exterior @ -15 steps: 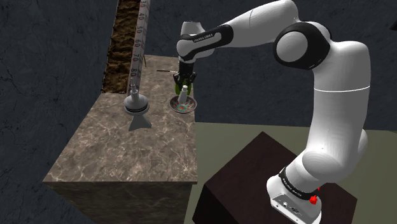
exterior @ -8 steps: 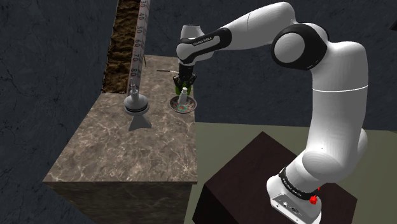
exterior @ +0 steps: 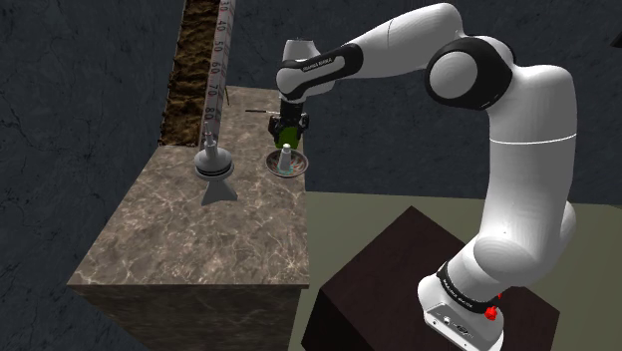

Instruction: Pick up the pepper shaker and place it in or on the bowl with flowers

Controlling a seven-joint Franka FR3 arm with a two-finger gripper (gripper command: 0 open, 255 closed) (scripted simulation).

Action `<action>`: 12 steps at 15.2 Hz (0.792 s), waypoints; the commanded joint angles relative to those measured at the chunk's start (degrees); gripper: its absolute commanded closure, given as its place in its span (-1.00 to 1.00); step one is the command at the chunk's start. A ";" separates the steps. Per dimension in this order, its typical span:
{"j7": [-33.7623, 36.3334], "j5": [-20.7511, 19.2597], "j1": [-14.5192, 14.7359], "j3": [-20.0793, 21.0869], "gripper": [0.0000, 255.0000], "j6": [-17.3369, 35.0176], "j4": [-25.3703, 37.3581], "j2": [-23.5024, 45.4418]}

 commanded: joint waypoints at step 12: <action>-0.22 0.37 -0.39 0.17 -1.00 -5.83 2.87 -2.97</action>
